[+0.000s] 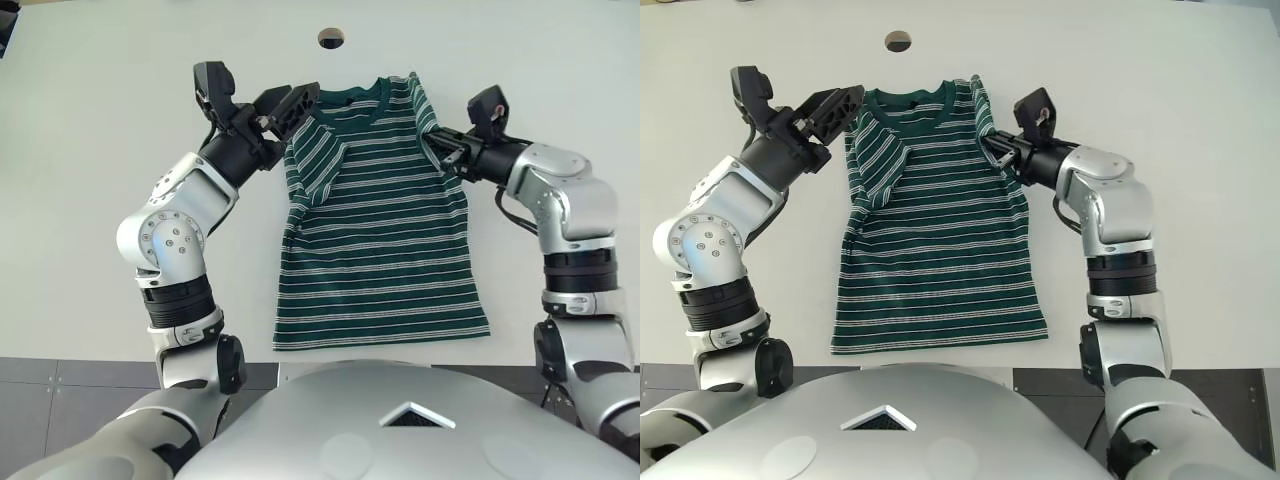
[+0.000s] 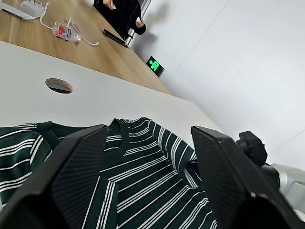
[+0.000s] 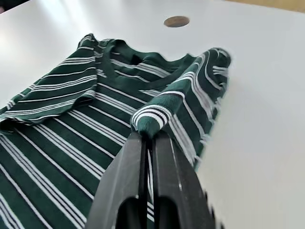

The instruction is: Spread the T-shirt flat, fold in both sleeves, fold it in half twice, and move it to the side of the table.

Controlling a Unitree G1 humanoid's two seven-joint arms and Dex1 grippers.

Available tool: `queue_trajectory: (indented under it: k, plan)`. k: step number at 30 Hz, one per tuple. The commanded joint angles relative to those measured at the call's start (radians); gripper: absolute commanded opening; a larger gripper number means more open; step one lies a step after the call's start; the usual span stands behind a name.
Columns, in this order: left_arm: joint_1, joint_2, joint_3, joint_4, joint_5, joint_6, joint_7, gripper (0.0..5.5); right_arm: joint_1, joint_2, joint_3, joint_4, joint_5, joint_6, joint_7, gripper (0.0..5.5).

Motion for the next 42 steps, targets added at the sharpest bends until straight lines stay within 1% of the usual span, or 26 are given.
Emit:
queue_trajectory:
  k: [1, 8, 13, 15, 21, 23, 24, 25, 26, 28, 29, 30, 31, 32, 33, 34, 36, 39, 42]
  plan:
    - [-0.014, 0.003, -0.001, -0.002, -0.007, -0.002, 0.013, 3.26, 0.001, 0.025, 0.026, 0.023, -0.018, 0.0, -0.031, 0.12]
    - [-0.007, 0.0, 0.001, -0.002, -0.011, -0.006, 0.019, 3.26, -0.004, 0.045, 0.045, 0.065, -0.025, -0.009, -0.041, 0.12]
    - [-0.005, -0.001, 0.002, 0.001, -0.012, -0.008, 0.018, 3.26, 0.002, 0.048, 0.046, 0.046, -0.013, -0.002, -0.035, 0.83]
    - [-0.004, -0.003, 0.003, -0.001, -0.013, -0.007, 0.019, 3.26, 0.012, 0.034, 0.064, 0.012, -0.012, 0.005, -0.013, 1.22]
    - [0.001, -0.001, 0.006, -0.021, -0.026, 0.006, 0.03, 3.26, 0.115, -0.046, 0.123, -0.218, 0.011, 0.095, 0.045, 1.22]
    - [0.011, 0.016, -0.004, -0.031, -0.019, 0.004, 0.018, 3.26, 0.146, -0.081, 0.115, -0.284, 0.026, 0.124, 0.056, 1.22]
    - [0.031, 0.041, -0.024, -0.046, 0.018, -0.032, -0.006, 3.26, 0.159, -0.099, 0.082, -0.319, 0.064, 0.139, 0.079, 1.22]
    - [0.061, 0.078, -0.054, -0.066, 0.074, -0.087, -0.04, 3.26, 0.175, -0.118, 0.038, -0.356, 0.115, 0.155, 0.109, 1.22]
    - [0.113, 0.142, -0.093, -0.1, 0.162, -0.183, -0.095, 3.26, 0.192, -0.154, -0.037, -0.39, 0.188, 0.137, 0.178, 1.22]
    - [0.225, 0.285, -0.157, -0.138, 0.377, -0.447, -0.204, 3.26, 0.242, -0.249, -0.183, -0.432, 0.297, 0.033, 0.35, 1.22]
    - [0.282, 0.352, -0.167, -0.136, 0.475, -0.596, -0.257, 3.26, 0.282, -0.304, -0.247, -0.426, 0.302, -0.064, 0.437, 1.22]
    - [0.345, 0.42, -0.166, -0.126, 0.561, -0.76, -0.316, 3.26, 0.34, -0.36, -0.3, -0.389, 0.268, -0.208, 0.524, 1.22]
    - [0.421, 0.493, -0.164, -0.112, 0.64, -0.939, -0.378, 3.26, 0.408, -0.424, -0.326, -0.329, 0.194, -0.383, 0.594, 1.22]
    - [0.472, 0.538, -0.161, -0.099, 0.687, -1.059, -0.417, 3.26, 0.456, -0.463, -0.339, -0.288, 0.14, -0.501, 0.636, 1.22]
    - [0.552, 0.631, -0.18, -0.064, 0.757, -1.197, -0.473, 3.26, 0.53, -0.514, -0.343, -0.236, 0.082, -0.643, 0.698, 1.22]
    - [0.616, 0.7, -0.189, -0.027, 0.814, -1.292, -0.502, 3.26, 0.593, -0.552, -0.343, -0.202, 0.039, -0.736, 0.734, 1.22]
    - [0.728, 0.797, -0.178, 0.043, 0.882, -1.445, -0.543, 3.26, 0.707, -0.6, -0.346, -0.14, -0.02, -0.907, 0.788, 1.22]
    - [0.838, 0.875, -0.148, 0.097, 0.922, -1.598, -0.571, 3.26, 0.81, -0.624, -0.347, -0.072, -0.051, -1.101, 0.829, 1.22]
    - [0.871, 0.915, -0.147, 0.138, 0.956, -1.713, -0.562, 3.26, 0.827, -0.625, -0.314, -0.008, -0.087, -1.264, 0.815, 1.22]
